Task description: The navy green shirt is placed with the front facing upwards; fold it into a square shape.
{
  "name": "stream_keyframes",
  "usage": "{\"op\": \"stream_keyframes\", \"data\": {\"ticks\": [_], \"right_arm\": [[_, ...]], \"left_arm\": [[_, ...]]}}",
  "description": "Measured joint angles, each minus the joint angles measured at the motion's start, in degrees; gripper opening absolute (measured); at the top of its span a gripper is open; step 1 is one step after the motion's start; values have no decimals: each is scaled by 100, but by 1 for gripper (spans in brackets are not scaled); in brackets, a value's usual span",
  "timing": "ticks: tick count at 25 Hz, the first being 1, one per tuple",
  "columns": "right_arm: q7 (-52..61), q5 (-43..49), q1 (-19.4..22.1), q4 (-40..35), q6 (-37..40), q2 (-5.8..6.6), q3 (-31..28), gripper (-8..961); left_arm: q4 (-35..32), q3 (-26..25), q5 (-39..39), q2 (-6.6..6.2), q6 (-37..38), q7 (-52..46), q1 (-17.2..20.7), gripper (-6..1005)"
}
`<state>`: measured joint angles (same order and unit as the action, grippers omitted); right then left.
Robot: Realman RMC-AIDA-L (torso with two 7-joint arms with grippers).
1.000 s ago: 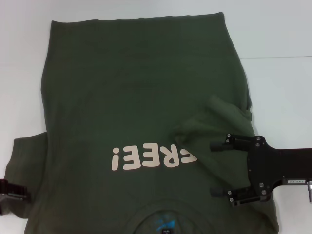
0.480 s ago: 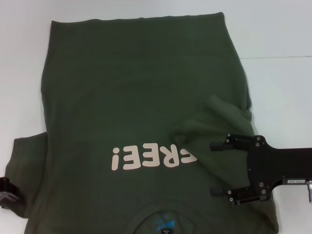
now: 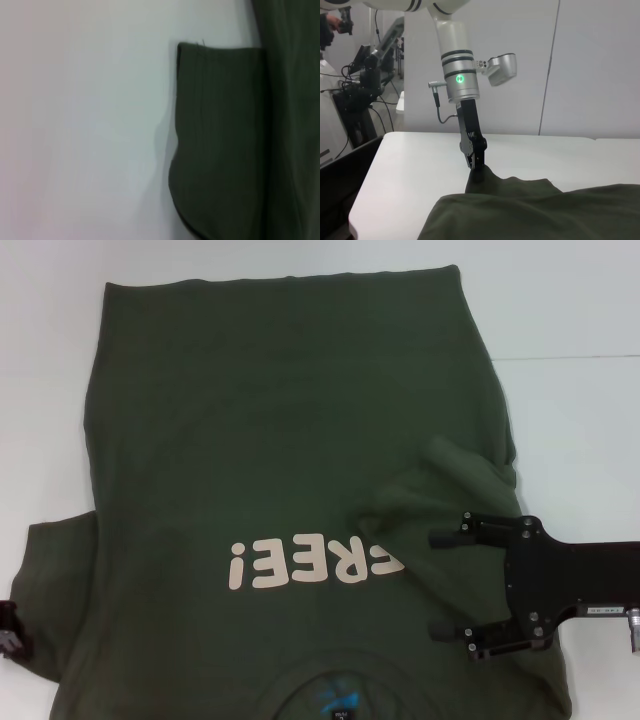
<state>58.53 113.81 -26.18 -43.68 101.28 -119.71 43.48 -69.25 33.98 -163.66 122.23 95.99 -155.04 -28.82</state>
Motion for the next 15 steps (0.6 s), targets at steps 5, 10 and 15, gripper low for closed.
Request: {"op": "stream_keyframes", "data": {"ticks": [5, 10, 15], "right_arm": [[4, -11, 9, 0, -6, -4, -33, 939], [10, -37, 23, 25, -22, -8, -40, 938], [10, -45, 40, 43, -84, -12, -46, 936]], "left_arm": [[-136, 3, -1, -17, 4, 326, 88, 34], [-278, -3, -11, -64, -125, 436, 212, 32], [-495, -59, -16, -118, -400, 438, 380, 15]]}}
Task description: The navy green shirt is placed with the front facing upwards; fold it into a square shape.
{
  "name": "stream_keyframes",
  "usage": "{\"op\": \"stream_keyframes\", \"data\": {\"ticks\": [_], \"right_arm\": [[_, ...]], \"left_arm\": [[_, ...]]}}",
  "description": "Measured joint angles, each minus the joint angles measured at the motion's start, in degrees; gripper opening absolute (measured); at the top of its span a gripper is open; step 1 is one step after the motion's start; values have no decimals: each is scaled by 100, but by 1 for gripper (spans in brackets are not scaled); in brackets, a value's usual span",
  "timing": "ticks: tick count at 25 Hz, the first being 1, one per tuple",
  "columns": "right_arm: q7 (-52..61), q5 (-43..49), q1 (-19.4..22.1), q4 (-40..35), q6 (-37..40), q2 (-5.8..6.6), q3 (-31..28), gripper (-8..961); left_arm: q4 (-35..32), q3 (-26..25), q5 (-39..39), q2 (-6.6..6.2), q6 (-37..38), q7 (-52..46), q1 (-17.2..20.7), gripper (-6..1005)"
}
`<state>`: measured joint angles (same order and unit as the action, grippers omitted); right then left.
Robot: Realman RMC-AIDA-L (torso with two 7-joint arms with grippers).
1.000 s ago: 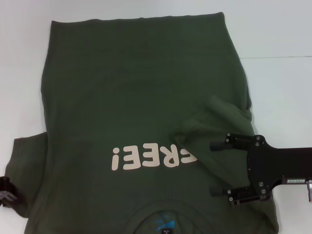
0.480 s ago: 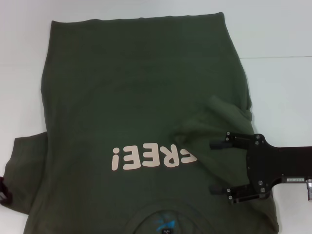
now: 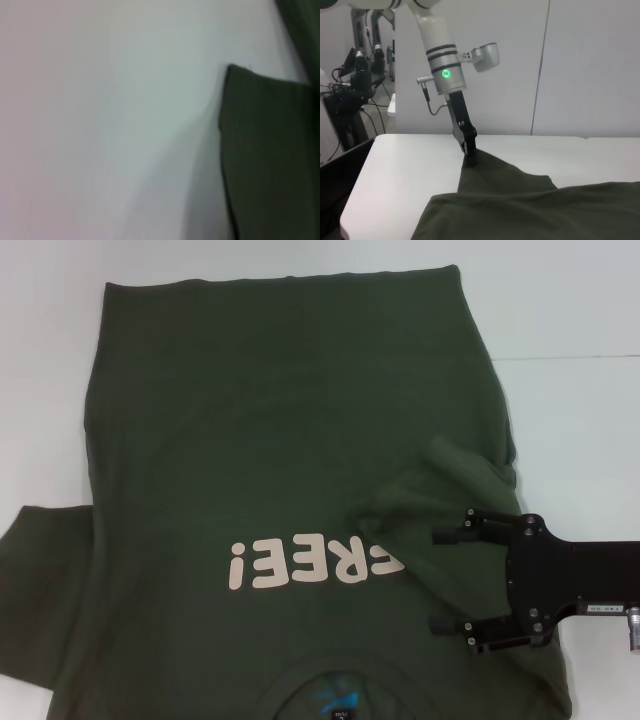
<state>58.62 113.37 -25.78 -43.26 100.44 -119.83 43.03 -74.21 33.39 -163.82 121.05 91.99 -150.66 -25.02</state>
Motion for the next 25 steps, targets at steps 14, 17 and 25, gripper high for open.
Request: {"op": "stream_keyframes", "data": {"ticks": [14, 17, 25], "right_arm": [[54, -9, 29, 125, -48, -14, -5, 935], [70, -9, 29, 145, -76, -14, -5, 935], [70, -8, 18, 160, -98, -13, -5, 935]], "left_arm": [[-74, -18, -5, -13, -978, 50, 92, 17], [-65, -17, -9, -12, -1019, 72, 89, 18], [-64, -31, -10, -12, -1233, 84, 100, 19]]}}
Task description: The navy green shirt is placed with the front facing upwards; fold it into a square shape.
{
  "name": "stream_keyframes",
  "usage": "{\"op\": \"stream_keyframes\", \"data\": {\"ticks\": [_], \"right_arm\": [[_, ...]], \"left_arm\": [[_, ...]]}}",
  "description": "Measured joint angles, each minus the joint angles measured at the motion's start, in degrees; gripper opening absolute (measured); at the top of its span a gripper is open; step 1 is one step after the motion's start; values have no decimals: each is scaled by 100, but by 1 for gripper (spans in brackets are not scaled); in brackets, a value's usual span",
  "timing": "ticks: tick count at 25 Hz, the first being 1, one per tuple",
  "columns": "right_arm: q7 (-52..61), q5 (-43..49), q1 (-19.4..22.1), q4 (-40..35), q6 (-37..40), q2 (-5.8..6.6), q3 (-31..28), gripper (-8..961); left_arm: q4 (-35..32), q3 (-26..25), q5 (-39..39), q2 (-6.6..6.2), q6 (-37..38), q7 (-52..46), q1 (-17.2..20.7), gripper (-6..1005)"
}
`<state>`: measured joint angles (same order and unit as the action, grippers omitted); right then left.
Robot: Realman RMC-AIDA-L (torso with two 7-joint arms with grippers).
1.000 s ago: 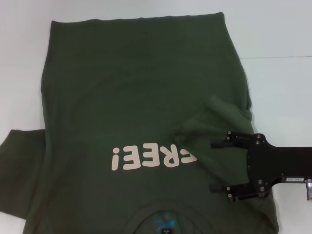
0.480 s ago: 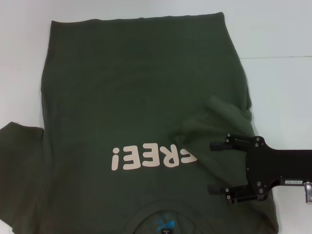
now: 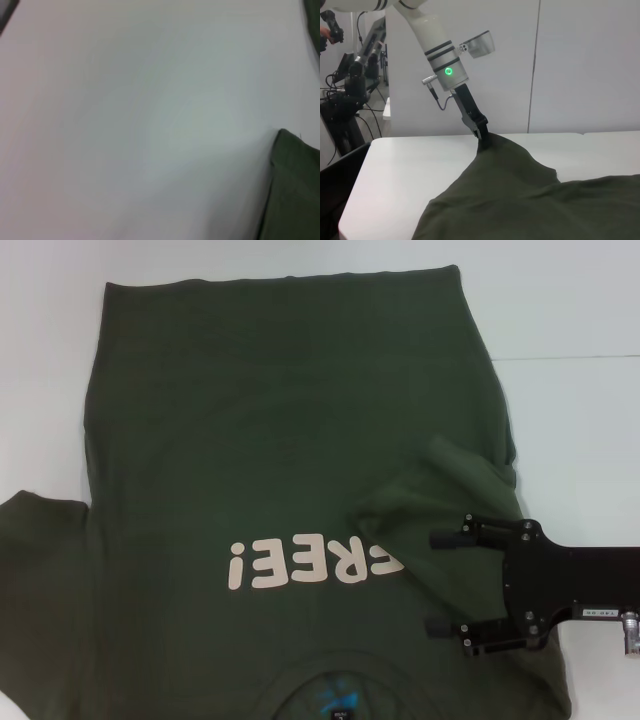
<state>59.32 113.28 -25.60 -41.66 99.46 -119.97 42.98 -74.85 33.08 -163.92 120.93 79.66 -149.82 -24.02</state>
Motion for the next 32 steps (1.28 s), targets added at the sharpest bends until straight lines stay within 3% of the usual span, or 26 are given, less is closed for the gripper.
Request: {"op": "stream_keyframes", "data": {"ticks": [5, 10, 11, 12, 15, 25, 32], "right_arm": [[0, 0, -13, 0, 0, 0, 0, 936], [0, 0, -16, 0, 2, 1, -1, 935], [0, 1, -16, 0, 1, 0, 0, 934], [0, 1, -15, 0, 1, 0, -1, 934], [0, 0, -4, 0, -6, 0, 0, 933], [96, 0, 11, 7, -20, 0, 0, 929], [97, 1, 11, 64, -24, 0, 0, 927]], "left_arm": [[21, 13, 7, -2, 205, 56, -48, 20], [-15, 6, 208, -41, 942, 65, -252, 20], [-17, -9, 376, -51, 1134, 64, -320, 20], [15, -41, 1056, -49, 1506, 87, -427, 21], [237, 9, 1955, -19, 1694, 129, -552, 21], [1881, 668, 2265, 90, 716, 307, -1108, 22], [2233, 674, 2288, 156, 355, 459, -1206, 24]]}}
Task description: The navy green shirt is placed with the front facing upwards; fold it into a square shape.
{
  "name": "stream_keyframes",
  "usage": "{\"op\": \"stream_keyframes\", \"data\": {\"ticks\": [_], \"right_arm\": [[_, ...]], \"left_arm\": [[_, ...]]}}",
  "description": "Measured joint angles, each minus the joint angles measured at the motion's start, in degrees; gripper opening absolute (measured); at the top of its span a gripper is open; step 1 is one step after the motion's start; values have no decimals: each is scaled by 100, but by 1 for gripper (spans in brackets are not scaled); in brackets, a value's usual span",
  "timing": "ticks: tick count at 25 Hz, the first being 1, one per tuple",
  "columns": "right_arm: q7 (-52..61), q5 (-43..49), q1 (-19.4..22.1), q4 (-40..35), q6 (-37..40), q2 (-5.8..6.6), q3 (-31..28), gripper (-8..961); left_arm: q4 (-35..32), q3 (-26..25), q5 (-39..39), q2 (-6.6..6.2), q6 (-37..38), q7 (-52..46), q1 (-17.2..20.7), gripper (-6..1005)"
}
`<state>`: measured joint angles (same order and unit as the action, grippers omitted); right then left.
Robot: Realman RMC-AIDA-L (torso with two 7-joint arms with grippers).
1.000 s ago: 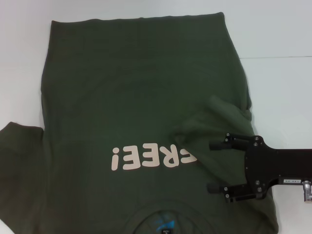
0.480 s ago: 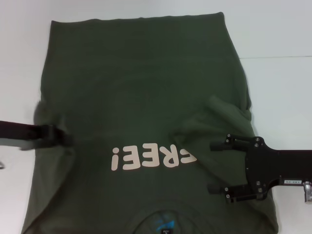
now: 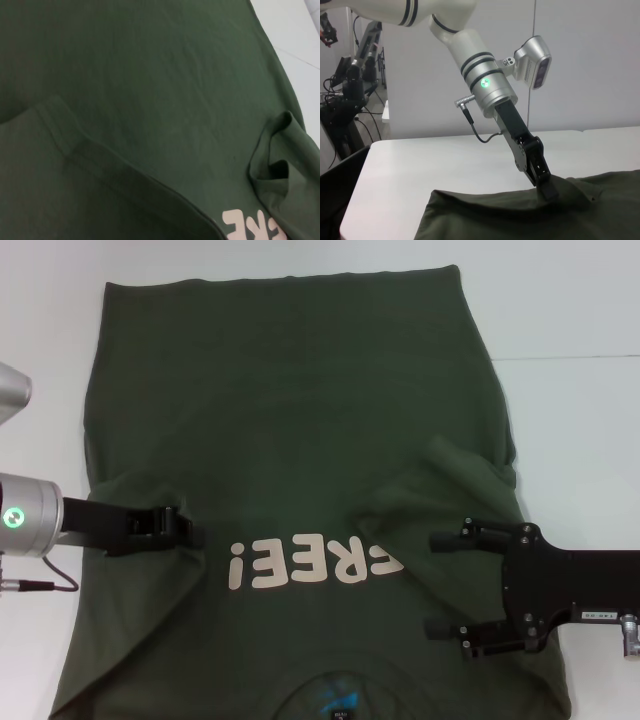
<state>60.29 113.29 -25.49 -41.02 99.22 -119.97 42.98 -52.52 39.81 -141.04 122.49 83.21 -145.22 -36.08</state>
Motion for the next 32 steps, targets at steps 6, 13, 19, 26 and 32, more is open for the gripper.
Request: {"op": "stream_keyframes", "data": {"ticks": [6, 13, 19, 26, 32], "right_arm": [[0, -1, 0, 7, 39, 8, 0, 925], [48, -10, 2, -60, 111, 22, -1, 922], [379, -10, 55, -387, 186, 26, -72, 920], [2918, 197, 93, -1901, 341, 14, -19, 918], [5169, 1013, 122, -3275, 384, 7, 113, 872]], "left_arm": [[340, -43, 63, -4, -177, 69, -21, 29], [572, -208, 358, -43, -113, 148, -21, 56], [687, -429, 1118, -67, 273, 780, 3, 314], [737, -448, 1668, -92, 537, 2253, 6, 479], [763, -446, 1861, -74, 611, 3432, 10, 711]]}}
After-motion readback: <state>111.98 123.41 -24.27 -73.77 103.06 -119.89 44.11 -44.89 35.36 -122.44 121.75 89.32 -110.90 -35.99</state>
